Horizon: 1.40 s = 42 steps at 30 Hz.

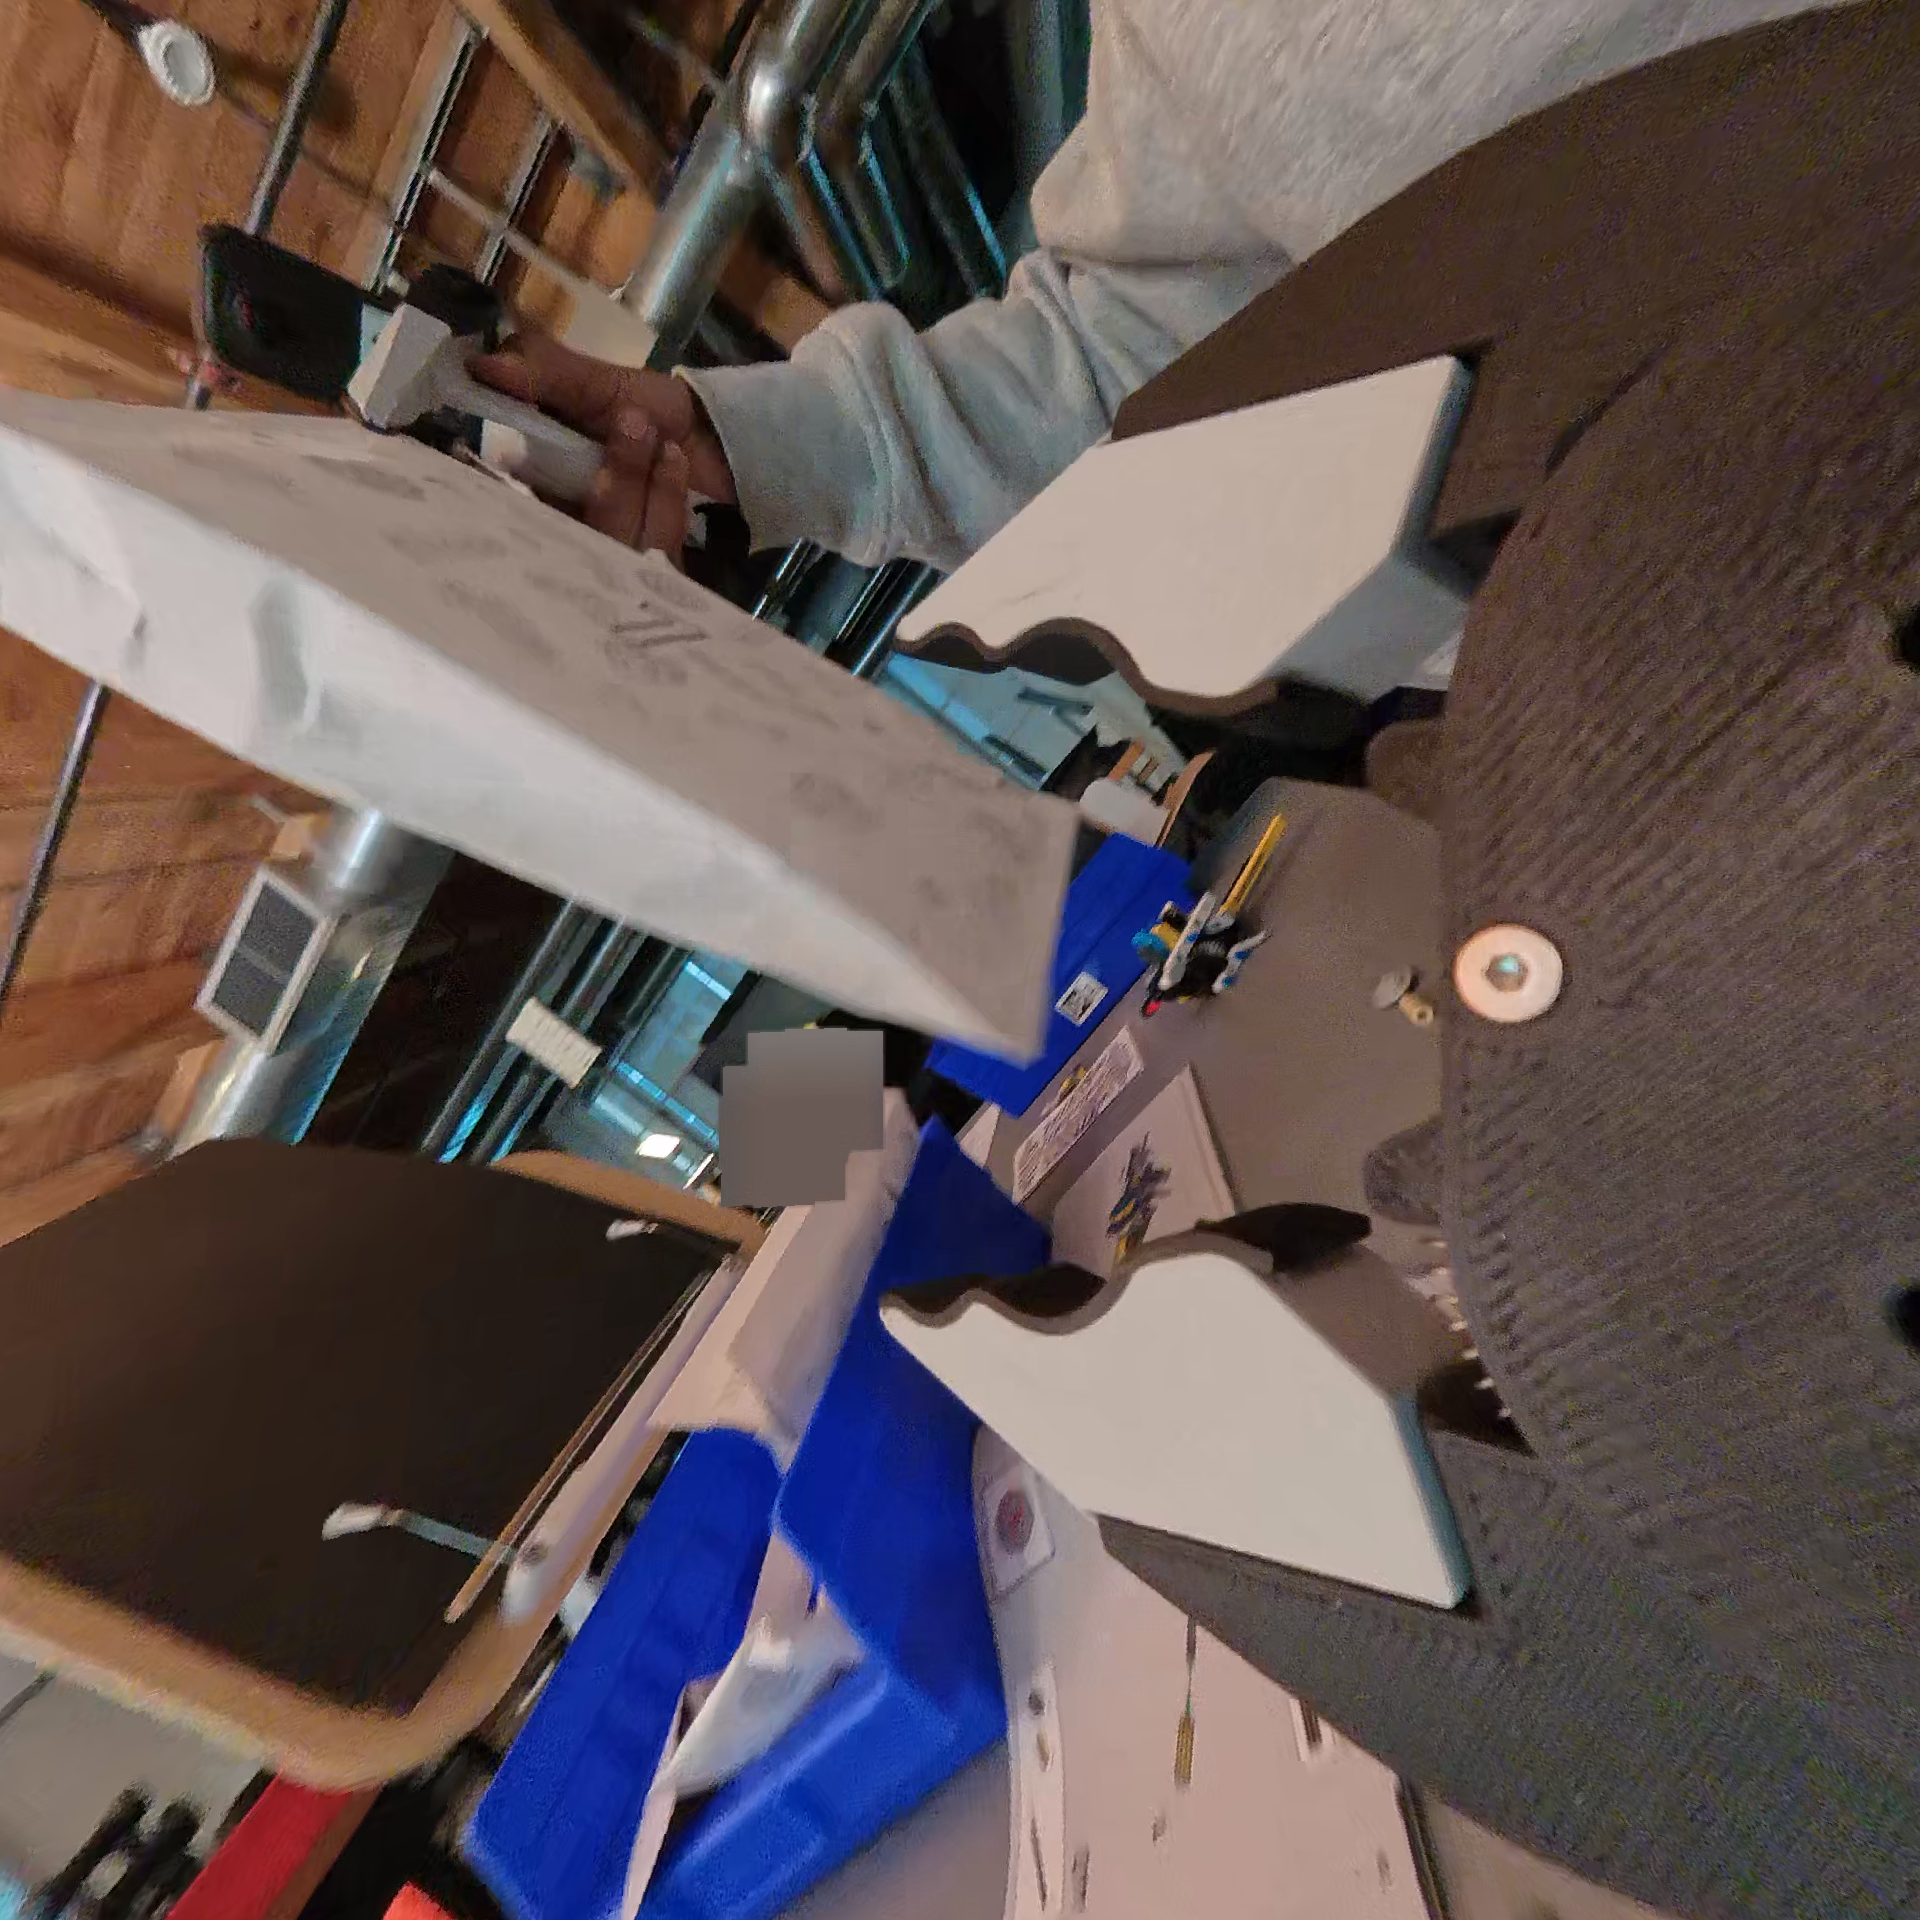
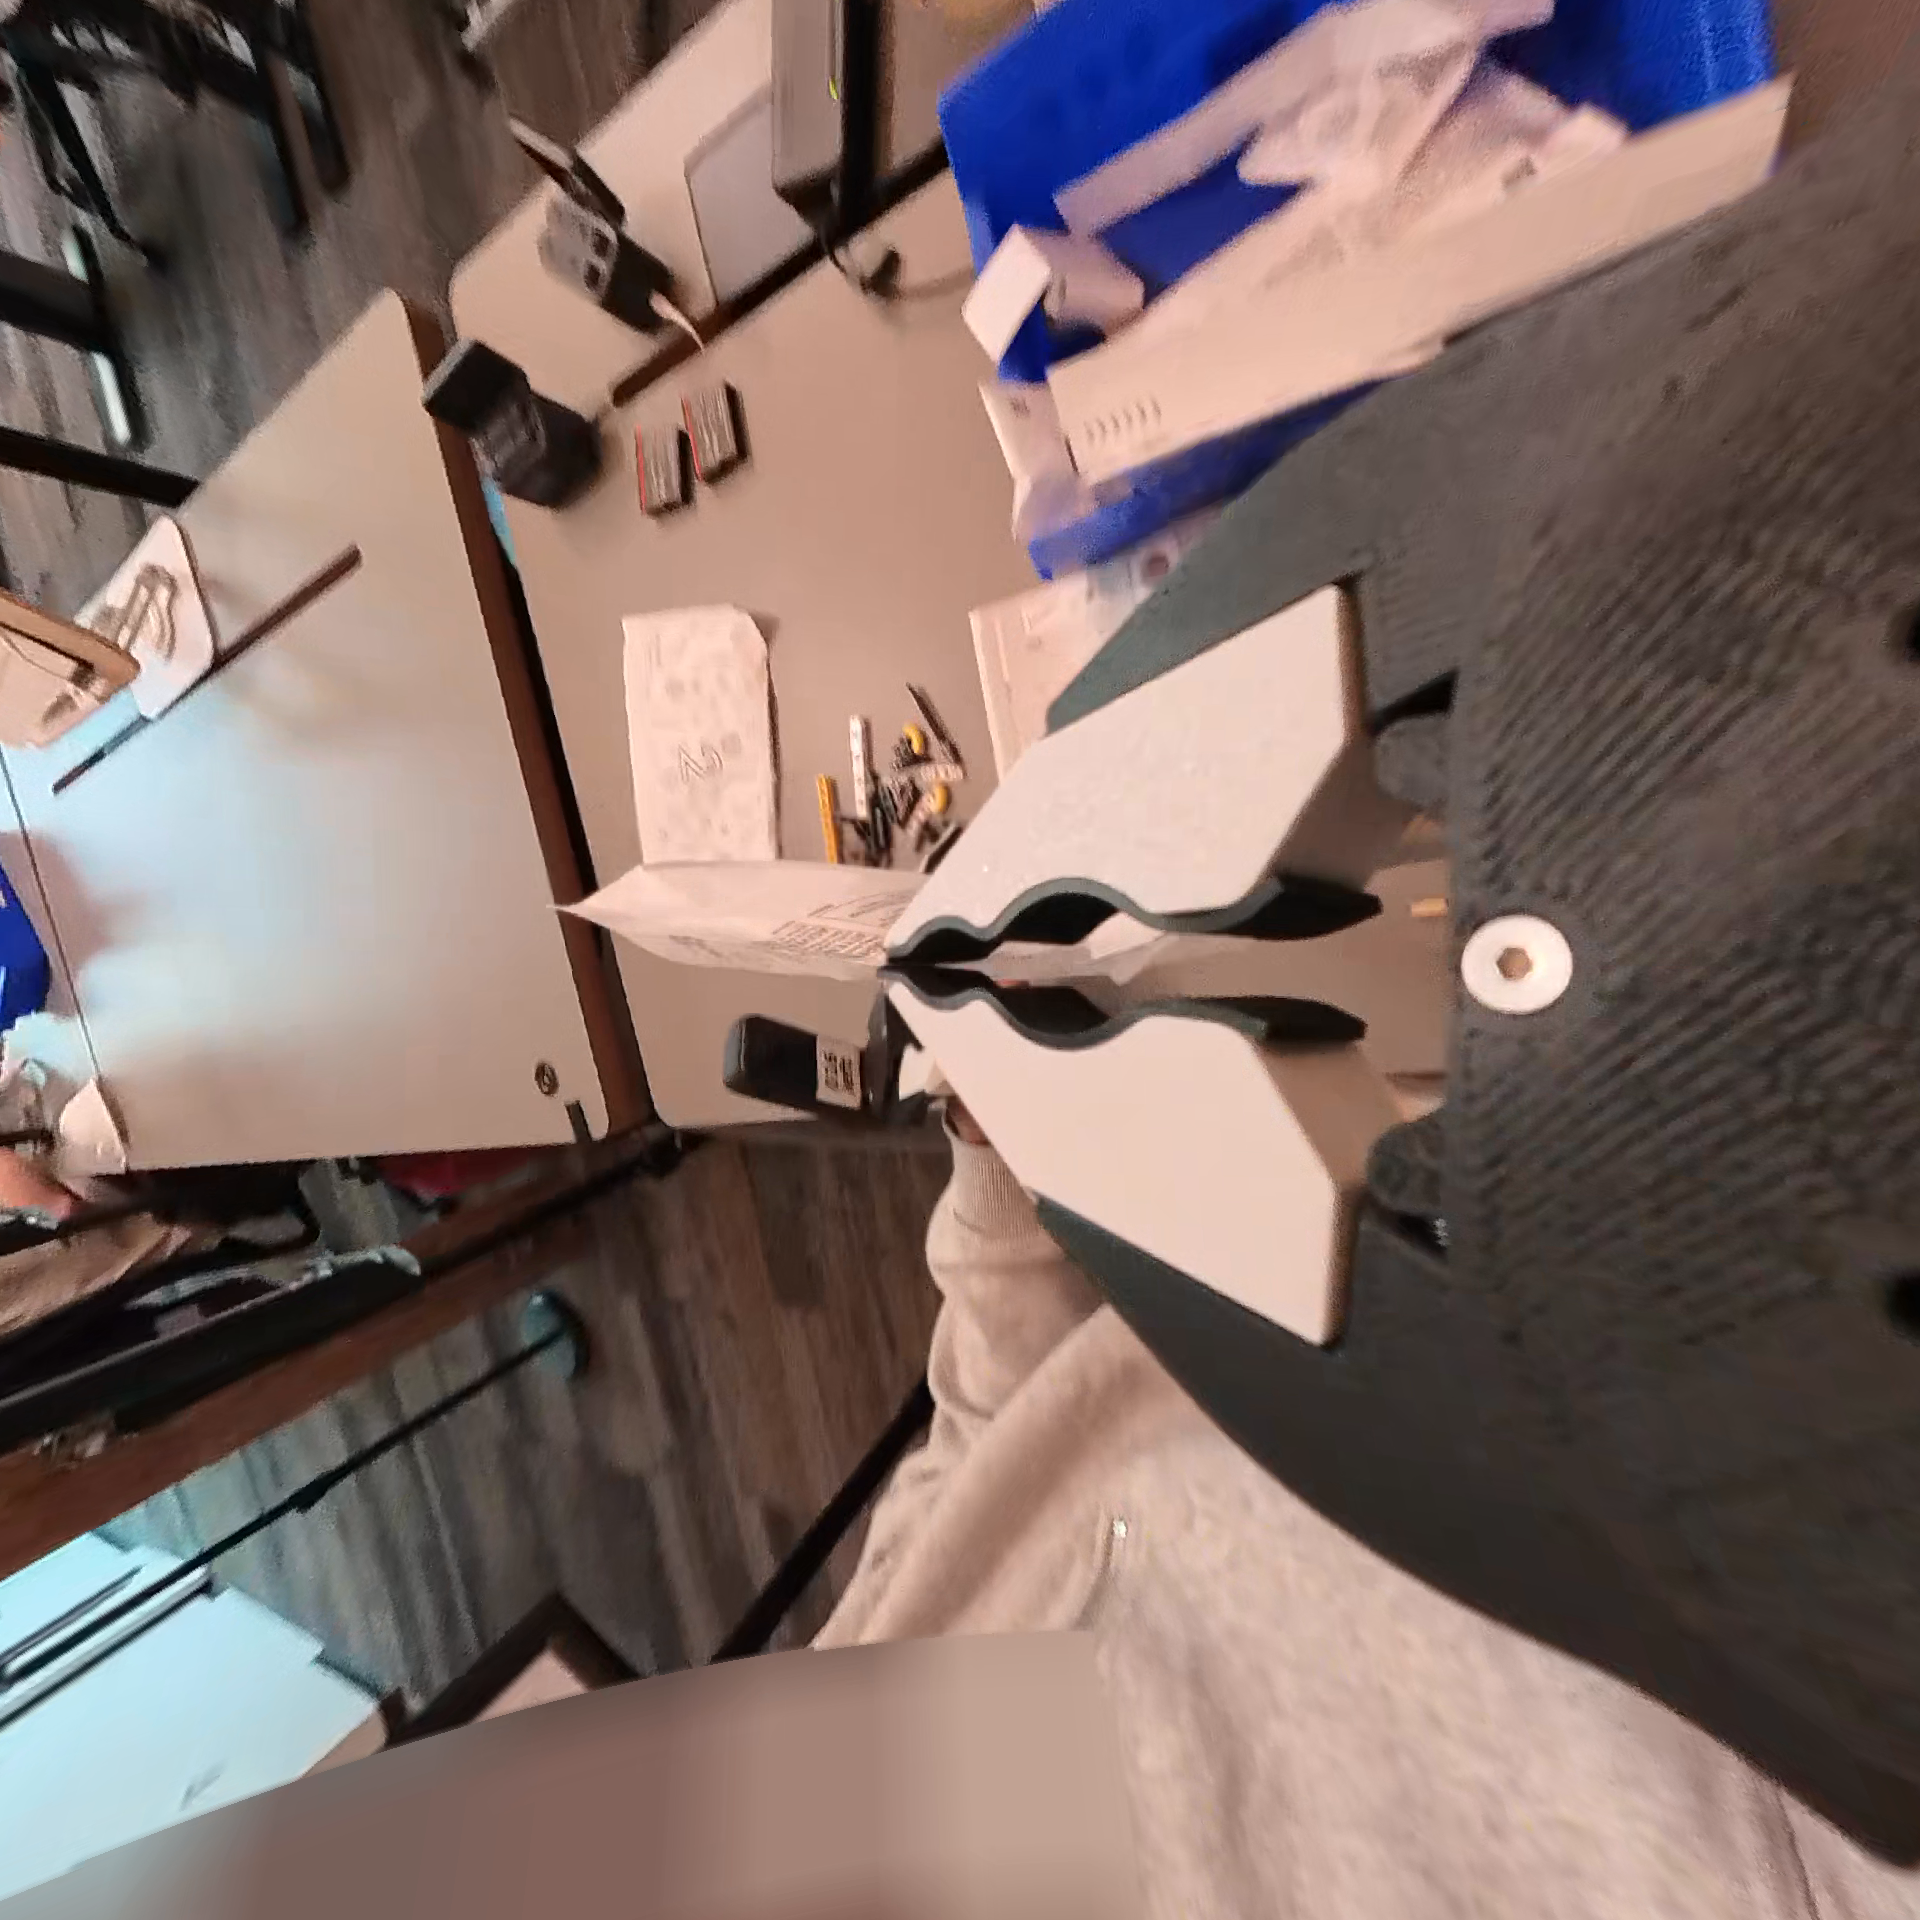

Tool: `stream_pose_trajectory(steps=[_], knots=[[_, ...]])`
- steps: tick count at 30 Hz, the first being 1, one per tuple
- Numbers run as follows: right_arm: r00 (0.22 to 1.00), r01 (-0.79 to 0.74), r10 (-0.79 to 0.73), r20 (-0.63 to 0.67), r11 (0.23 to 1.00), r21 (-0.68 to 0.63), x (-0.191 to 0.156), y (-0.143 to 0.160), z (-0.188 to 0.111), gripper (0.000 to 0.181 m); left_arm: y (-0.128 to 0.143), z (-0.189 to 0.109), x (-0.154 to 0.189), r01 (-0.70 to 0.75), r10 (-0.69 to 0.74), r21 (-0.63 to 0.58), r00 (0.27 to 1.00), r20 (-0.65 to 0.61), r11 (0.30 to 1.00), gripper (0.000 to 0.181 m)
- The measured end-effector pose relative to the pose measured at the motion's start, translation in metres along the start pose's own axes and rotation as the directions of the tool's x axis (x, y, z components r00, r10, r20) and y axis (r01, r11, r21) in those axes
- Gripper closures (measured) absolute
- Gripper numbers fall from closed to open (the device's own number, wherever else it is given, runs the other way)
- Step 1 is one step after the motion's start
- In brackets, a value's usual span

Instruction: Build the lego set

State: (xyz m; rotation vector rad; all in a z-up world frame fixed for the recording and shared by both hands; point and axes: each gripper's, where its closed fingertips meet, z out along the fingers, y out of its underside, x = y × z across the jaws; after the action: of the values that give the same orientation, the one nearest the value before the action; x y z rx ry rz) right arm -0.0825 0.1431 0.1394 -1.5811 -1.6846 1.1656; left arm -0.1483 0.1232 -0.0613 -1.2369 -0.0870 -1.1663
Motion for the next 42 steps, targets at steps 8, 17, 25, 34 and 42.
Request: stream_pose_trajectory(steps=[8,17,25,34,42], knots=[[0.984,-0.174,0.173,-0.046,0.985,-0.021,0.026,0.057,-0.018,0.181,0.037,0.018,0.047,0.121,-0.142,-0.092,0.953,-0.268,0.988,0.161],[0.964,-0.162,0.131,-0.231,0.979,-0.123,0.072,0.098,-0.027,0.165,0.040,0.017,0.043,-0.006,-0.017,-0.103,0.976,-0.215,0.995,0.181],[0.988,-0.060,0.027,-0.152,0.974,-0.216,0.051,0.082,0.010,0.130,0.057,0.017,0.049,-0.128,0.082,-0.198,0.971,-0.225,0.972,0.181],[0.992,-0.129,0.119,-0.050,0.942,-0.310,0.035,0.087,0.043,0.168,0.065,0.017,0.053,-0.132,0.073,-0.237,0.967,-0.242,0.963,0.176],[0.988,-0.143,0.128,-0.088,0.971,-0.193,0.044,0.065,0.022,0.177,0.048,0.012,0.045,-0.055,0.014,-0.181,0.976,-0.219,0.982,0.153]])
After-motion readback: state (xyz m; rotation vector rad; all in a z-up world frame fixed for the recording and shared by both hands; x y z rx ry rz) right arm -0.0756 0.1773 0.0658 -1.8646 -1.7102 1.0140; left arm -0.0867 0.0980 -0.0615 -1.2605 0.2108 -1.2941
